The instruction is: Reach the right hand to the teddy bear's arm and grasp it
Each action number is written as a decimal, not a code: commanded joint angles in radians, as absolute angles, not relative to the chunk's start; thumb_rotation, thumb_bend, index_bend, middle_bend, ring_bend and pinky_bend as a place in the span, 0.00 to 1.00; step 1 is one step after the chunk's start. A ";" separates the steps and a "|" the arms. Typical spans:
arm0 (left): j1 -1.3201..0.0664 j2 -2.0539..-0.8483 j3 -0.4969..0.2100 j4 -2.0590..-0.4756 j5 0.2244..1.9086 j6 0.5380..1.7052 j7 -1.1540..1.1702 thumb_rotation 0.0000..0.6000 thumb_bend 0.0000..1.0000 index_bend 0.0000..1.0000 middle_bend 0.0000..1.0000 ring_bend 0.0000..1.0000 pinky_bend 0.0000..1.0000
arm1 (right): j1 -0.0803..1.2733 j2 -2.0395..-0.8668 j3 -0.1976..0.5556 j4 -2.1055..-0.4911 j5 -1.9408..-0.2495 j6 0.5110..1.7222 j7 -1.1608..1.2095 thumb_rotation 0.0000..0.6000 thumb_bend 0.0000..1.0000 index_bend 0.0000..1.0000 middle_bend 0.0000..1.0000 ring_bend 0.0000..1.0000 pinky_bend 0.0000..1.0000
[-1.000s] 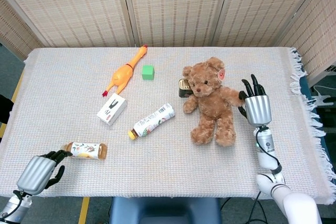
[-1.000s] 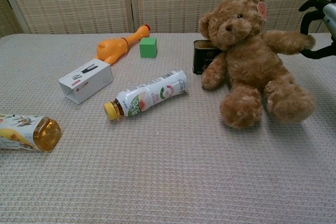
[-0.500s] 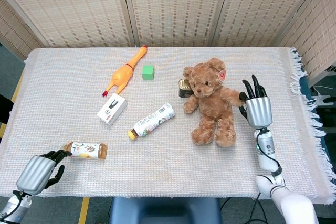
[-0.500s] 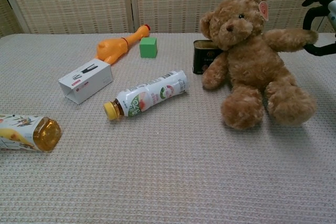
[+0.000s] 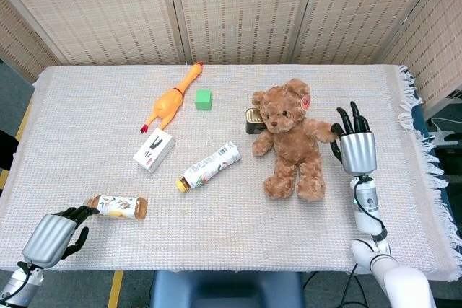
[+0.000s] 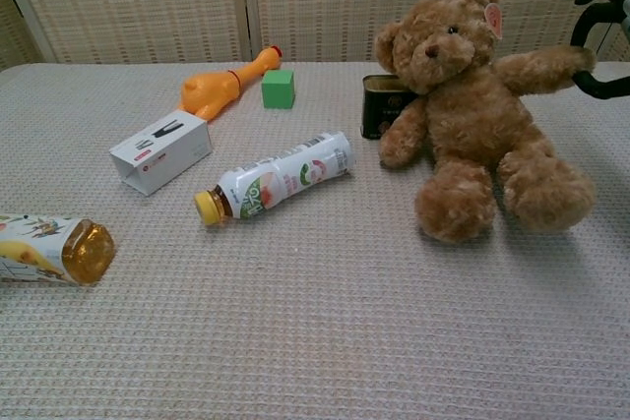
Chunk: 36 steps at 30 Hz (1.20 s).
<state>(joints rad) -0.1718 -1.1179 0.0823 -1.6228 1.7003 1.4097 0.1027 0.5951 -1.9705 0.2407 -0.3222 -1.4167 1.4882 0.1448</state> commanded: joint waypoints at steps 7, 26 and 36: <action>-0.170 -1.118 0.081 -1.622 1.704 1.419 0.099 1.00 0.57 0.31 0.35 0.42 0.67 | 0.582 -1.960 0.206 -0.322 -1.429 1.434 0.115 1.00 0.27 0.52 0.18 0.01 0.30; -0.170 -1.116 0.076 -1.618 1.689 1.414 0.089 1.00 0.57 0.31 0.35 0.42 0.67 | 0.395 -1.643 0.098 -0.894 -1.448 1.425 0.102 1.00 0.22 0.06 0.11 0.00 0.24; -0.168 -1.116 0.080 -1.626 1.694 1.413 0.105 1.00 0.57 0.31 0.36 0.42 0.67 | 0.201 -1.197 -0.061 -1.552 -1.488 1.483 -0.065 1.00 0.21 0.08 0.11 0.00 0.24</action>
